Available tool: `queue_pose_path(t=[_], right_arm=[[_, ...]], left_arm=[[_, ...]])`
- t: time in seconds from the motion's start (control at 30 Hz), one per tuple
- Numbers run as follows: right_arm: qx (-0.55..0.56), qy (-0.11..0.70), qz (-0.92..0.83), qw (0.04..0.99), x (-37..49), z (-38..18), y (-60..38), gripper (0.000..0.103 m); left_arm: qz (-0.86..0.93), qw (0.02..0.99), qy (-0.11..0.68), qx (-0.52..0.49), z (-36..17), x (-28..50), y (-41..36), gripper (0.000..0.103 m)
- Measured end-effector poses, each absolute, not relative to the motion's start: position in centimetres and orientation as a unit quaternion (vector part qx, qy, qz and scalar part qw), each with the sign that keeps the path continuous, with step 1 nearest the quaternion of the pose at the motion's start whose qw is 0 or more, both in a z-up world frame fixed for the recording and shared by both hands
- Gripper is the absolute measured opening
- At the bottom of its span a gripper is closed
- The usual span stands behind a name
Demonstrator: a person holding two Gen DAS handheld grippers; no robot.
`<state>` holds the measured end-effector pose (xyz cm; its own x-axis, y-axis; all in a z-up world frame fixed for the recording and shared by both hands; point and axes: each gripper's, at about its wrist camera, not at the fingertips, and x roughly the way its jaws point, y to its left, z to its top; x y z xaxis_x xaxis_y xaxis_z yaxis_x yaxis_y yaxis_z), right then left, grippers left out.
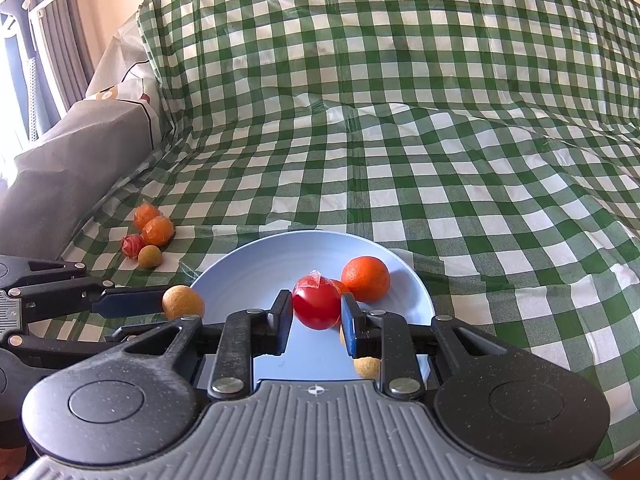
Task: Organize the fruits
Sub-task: 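Carry the yellow-brown fruit and the red fruit over the light-blue plate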
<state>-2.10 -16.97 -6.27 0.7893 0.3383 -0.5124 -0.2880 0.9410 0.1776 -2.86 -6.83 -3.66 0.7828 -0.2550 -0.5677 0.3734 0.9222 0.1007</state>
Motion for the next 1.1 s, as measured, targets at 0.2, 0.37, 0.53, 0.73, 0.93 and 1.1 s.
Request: queue_pose_path(t=[0.2, 0.37, 0.53, 0.73, 0.93, 1.1], right_arm=[[0.045, 0.279, 0.166, 0.945, -2.11, -6.30, -16.90, 0.027], [0.045, 0.279, 0.166, 0.945, -2.08, -6.30, -16.84, 0.027], [0.045, 0.280, 0.166, 0.945, -2.06, -6.28, -16.85, 0.027], [0.046, 0.280, 0.166, 0.945, -2.07, -6.25, -16.85, 0.027], [0.046, 0.280, 0.165, 0.945, -2.06, -6.24, -16.83, 0.027], [0.045, 0.280, 0.166, 0.945, -2.03, -6.24, -16.86, 0.027]], left_arm=[[-0.168, 0.938, 0.284, 0.105, -3.67, -2.88, -6.86, 0.029], [-0.167, 0.939, 0.283, 0.105, -3.68, -2.88, -6.90, 0.029], [-0.167, 0.939, 0.283, 0.105, -3.71, -2.91, -6.93, 0.029], [-0.166, 0.939, 0.282, 0.105, -3.74, -2.96, -7.05, 0.029], [-0.166, 0.939, 0.282, 0.105, -3.76, -2.98, -7.07, 0.029], [-0.166, 0.939, 0.282, 0.105, -3.77, -3.01, -7.12, 0.029]])
